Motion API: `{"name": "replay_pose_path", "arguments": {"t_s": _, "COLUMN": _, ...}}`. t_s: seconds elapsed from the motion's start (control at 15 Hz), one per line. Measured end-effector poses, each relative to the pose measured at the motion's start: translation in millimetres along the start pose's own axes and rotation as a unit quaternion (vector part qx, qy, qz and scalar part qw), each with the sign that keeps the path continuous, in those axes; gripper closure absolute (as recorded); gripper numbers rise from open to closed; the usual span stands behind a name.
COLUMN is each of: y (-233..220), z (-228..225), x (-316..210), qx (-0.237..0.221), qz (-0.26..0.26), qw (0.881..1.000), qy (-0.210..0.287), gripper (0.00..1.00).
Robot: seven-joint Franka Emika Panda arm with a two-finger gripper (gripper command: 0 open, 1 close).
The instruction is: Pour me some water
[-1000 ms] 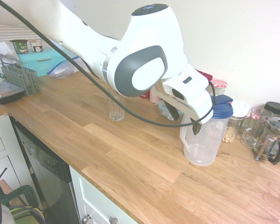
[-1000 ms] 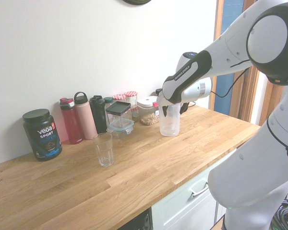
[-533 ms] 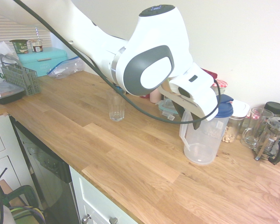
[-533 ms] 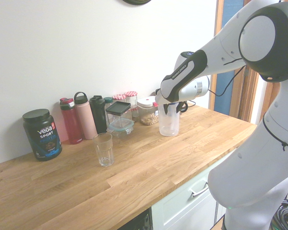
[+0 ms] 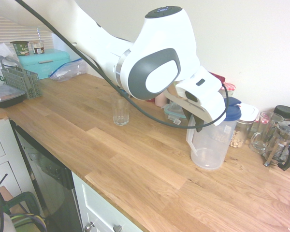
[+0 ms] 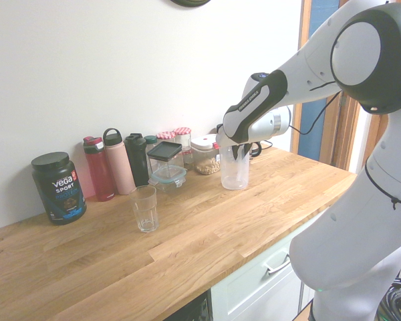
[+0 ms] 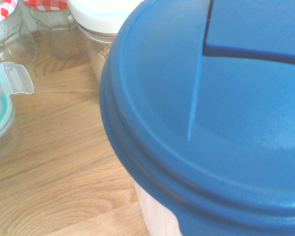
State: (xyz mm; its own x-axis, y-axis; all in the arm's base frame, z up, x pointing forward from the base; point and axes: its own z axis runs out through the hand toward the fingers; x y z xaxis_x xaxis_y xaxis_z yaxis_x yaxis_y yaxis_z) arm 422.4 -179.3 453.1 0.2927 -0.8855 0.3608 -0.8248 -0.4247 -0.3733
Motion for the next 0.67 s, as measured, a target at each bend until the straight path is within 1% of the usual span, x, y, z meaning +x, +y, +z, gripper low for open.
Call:
{"name": "replay_pose_path", "arguments": {"t_s": 0.27, "y": 1, "z": -2, "x": 5, "qx": 0.004, "qz": -0.003, "qw": 1.000, "qy": -0.006, "gripper": 1.00}}
{"name": "replay_pose_path", "arguments": {"t_s": 0.33, "y": -2, "z": -7, "x": 10, "qx": 0.006, "qz": -0.011, "qw": 1.000, "qy": -0.022, "gripper": 1.00}}
{"name": "replay_pose_path", "arguments": {"t_s": 0.47, "y": -11, "z": -33, "x": 22, "qx": 0.019, "qz": -0.054, "qw": 0.996, "qy": -0.075, "gripper": 1.00}}
{"name": "replay_pose_path", "arguments": {"t_s": 0.67, "y": -13, "z": -88, "x": 27, "qx": 0.015, "qz": -0.136, "qw": 0.981, "qy": -0.134, "gripper": 1.00}}
